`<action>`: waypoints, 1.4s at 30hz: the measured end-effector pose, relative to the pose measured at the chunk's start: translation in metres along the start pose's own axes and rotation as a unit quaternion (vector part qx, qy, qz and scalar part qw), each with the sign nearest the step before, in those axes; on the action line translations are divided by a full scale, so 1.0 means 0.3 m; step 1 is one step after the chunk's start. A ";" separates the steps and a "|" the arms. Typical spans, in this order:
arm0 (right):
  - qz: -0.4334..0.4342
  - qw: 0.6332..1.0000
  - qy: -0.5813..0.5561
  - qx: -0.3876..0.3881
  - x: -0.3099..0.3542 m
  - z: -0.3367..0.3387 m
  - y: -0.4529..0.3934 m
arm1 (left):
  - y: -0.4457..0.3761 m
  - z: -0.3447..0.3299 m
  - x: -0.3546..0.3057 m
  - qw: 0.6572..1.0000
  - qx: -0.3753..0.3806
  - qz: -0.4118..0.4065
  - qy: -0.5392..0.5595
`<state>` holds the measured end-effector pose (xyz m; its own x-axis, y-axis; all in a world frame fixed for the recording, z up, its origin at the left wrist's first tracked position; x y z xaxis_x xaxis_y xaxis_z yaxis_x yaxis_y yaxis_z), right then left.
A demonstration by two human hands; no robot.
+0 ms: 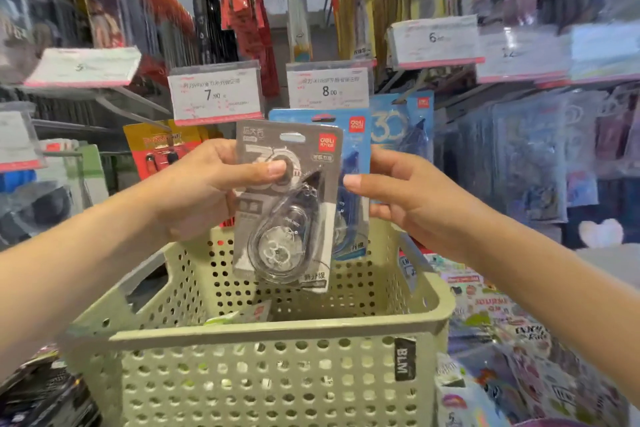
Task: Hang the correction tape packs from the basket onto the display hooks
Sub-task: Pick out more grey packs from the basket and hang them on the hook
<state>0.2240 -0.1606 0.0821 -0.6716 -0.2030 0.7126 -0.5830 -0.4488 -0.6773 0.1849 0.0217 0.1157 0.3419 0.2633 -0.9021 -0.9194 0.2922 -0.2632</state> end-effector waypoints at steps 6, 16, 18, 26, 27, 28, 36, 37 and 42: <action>0.041 0.999 0.001 0.004 0.016 0.029 0.070 | -0.027 -0.054 -0.031 1.000 0.006 0.007 0.030; 0.059 0.989 -0.074 -0.110 0.019 0.244 0.144 | -0.086 -0.098 -0.148 0.995 -0.099 -0.015 -0.014; 0.056 0.989 -0.076 -0.117 0.019 0.275 0.154 | -0.105 -0.127 -0.168 0.996 -0.080 -0.010 -0.033; 0.057 0.989 -0.050 -0.123 0.007 0.344 0.155 | -0.171 -0.202 -0.223 1.000 -0.008 0.003 0.018; 0.057 0.990 -0.051 -0.122 0.006 0.345 0.152 | -0.180 -0.199 -0.227 1.000 -0.012 0.003 0.005; 0.057 0.990 -0.054 -0.120 0.005 0.346 0.148 | -0.184 -0.197 -0.230 1.000 -0.020 0.002 -0.002; 0.063 0.991 -0.063 -0.097 0.007 0.325 0.119 | -0.191 -0.201 -0.250 0.999 -0.024 -0.023 -0.015; 0.068 0.991 -0.072 -0.095 0.011 0.320 0.112 | -0.191 -0.198 -0.251 0.999 -0.026 -0.023 -0.019; 0.087 0.987 -0.094 -0.099 0.023 0.310 0.070 | -0.173 -0.225 -0.267 0.999 0.002 -0.021 -0.038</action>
<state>0.2496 -0.2523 0.0898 -0.6830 -0.4282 0.5917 -0.5577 -0.2175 -0.8011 0.1920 -0.0766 0.1784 0.3940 0.3196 -0.8617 -0.9032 0.3083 -0.2986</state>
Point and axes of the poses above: each hand's wrist, its own y-axis away from the middle knuckle, its own z-axis out of the back of the hand, x = y × z, the point moved 5 cm from there along -y, towards the middle knuckle, and after that the axes turned 12 degrees about z, right-handed, at the moved point
